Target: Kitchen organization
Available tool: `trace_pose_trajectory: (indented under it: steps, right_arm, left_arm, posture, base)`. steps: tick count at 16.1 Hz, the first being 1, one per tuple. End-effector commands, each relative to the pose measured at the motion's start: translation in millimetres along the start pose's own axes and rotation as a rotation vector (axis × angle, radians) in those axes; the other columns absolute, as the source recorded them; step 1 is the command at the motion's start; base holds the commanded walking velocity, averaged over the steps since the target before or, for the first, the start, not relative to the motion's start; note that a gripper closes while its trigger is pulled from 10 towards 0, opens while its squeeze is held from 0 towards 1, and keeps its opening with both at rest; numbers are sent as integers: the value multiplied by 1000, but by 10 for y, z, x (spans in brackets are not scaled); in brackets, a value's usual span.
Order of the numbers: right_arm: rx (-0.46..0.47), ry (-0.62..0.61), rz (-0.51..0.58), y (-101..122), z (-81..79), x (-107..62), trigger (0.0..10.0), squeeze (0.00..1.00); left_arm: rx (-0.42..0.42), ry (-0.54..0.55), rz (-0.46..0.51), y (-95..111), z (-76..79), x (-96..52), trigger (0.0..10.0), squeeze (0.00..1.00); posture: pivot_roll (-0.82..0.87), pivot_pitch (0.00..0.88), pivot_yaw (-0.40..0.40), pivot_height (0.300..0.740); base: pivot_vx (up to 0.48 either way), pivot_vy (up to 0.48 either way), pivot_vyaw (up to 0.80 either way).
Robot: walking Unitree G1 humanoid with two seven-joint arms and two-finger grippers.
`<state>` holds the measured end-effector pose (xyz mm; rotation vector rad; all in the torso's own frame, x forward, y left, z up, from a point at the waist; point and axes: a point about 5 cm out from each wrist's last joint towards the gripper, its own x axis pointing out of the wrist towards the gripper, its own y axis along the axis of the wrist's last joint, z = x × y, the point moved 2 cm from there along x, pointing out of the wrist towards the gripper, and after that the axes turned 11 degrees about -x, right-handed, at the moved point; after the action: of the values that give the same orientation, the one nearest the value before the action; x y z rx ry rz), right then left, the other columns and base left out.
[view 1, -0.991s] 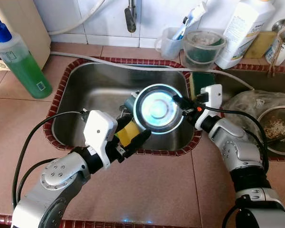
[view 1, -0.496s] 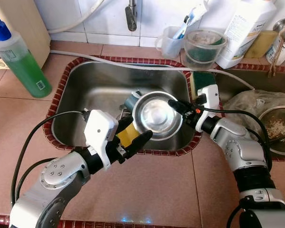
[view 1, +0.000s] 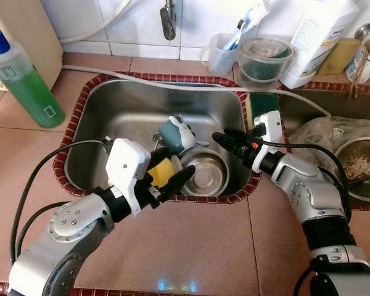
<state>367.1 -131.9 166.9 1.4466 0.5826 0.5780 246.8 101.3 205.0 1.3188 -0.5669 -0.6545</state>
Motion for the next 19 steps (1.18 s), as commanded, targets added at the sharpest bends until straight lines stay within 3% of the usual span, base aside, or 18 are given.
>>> trace_pose_trajectory:
  steps: [1, 6, 8, 10, 12, 14, 15, 19]
  right_arm:
    - [53, 22, -43, -209, -115, -6, 10000, 1000]
    - [44, -48, 111, 18, -164, -10, 10000, 1000]
    - [2, -77, 161, 84, -187, -41, 10000, 1000]
    - [17, -104, 185, 110, -219, -33, 10000, 1000]
    - [4, -163, 237, 164, -261, -53, 10000, 1000]
    - [-95, -340, 289, 205, -203, -110, 10000, 1000]
    - [-94, -350, 288, 188, -206, -109, 10000, 0]
    - [-93, -426, 271, 126, -231, -39, 10000, 0]
  left_arm:
    - [5, 24, 7, 2, -38, -9, 10000, 0]
    - [33, 164, 57, 36, -300, 41, 10000, 0]
    - [60, 237, 44, 4, -404, 86, 10000, 0]
    - [63, 274, 44, -8, -483, 94, 10000, 0]
    - [86, 370, 74, -7, -644, 95, 10000, 0]
    - [99, 500, 100, -66, -817, 64, 10000, 0]
    - [108, 561, 114, -71, -886, 39, 10000, 0]
    - [132, 659, 155, -114, -1040, -50, 10000, 0]
  posture:
    - [-54, 280, -17, 740]
    - [-66, 236, -7, 740]
    - [-70, 225, -2, 740]
    - [-76, 206, 6, 740]
    - [-80, 186, 14, 740]
    - [-73, 171, 16, 740]
    - [-65, 165, 20, 740]
    - [-67, 129, 34, 740]
  base:
    - [0, 0, 0]
    - [0, 0, 0]
    - [0, 0, 0]
    - [0, 0, 0]
    - [0, 0, 0]
    - [0, 0, 0]
    - [0, 0, 0]
    - [0, 0, 0]
